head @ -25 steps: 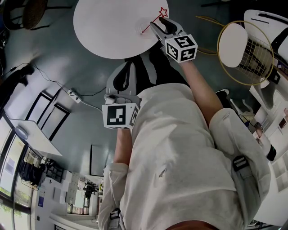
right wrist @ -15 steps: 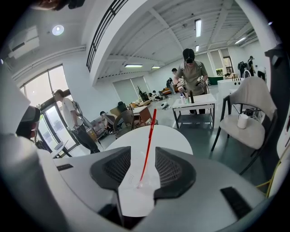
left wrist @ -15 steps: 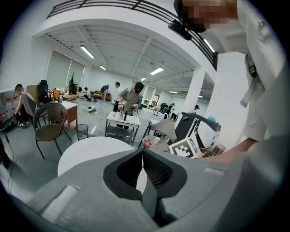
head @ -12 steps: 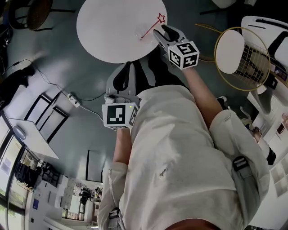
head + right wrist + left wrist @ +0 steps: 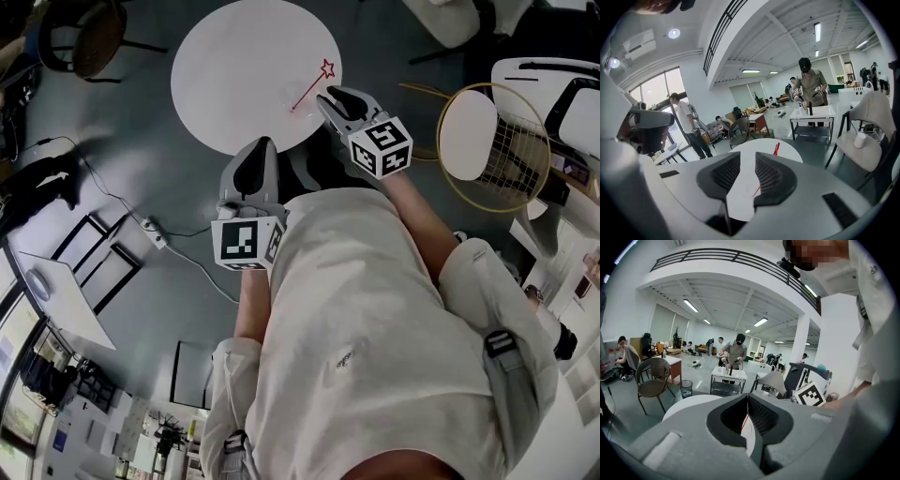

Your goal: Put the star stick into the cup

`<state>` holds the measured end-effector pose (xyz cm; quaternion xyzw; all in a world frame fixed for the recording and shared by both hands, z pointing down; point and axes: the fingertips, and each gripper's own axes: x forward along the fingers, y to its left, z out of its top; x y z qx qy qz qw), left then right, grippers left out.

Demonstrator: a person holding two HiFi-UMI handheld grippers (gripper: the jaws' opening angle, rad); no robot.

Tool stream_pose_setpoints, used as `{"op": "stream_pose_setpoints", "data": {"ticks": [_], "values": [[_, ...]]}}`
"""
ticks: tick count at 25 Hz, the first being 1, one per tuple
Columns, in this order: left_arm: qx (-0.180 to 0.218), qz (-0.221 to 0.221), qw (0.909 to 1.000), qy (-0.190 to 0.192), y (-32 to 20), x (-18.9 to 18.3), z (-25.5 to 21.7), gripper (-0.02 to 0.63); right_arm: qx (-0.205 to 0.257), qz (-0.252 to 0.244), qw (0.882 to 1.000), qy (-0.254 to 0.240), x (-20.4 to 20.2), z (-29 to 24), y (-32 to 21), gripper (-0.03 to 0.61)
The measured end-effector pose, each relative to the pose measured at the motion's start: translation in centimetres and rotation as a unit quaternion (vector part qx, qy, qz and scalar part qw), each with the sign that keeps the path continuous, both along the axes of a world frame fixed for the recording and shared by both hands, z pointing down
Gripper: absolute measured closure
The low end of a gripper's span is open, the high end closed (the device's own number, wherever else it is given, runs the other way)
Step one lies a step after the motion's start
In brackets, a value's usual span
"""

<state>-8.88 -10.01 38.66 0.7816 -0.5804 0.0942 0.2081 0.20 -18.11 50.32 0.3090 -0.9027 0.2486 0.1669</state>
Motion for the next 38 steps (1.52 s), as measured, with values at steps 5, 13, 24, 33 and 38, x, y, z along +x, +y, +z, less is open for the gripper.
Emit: {"op": "stream_pose_setpoints", "data": {"ticks": [5,13,24,33,38], "values": [[0.023,-0.002,0.9997,0.001,-0.9,0.3,-1.1,0.601,0.019,-0.009,1.000,-0.004,0.7,-2.2,0.0,0.519],[0.038,-0.006,0.9992,0.000,-1.5,1.3,-2.0,0.601,0.050,-0.010,0.998,-0.026,2.2,-6.4,-0.1,0.568],[-0.031,-0.017,0.9994,-0.004,-0.2,1.7,0.8,0.601,0.024,-0.037,0.998,-0.051,1.3,-5.2,0.8,0.571],[-0.028,0.018,0.9995,-0.003,1.0,0.7,0.6,0.601,0.031,-0.002,0.998,-0.048,1.5,-6.4,3.0,0.571],[-0.007,0.044,0.9990,0.003,4.0,-0.8,0.1,0.601,0.049,0.031,0.997,-0.051,1.0,-8.1,6.2,0.571]]}}
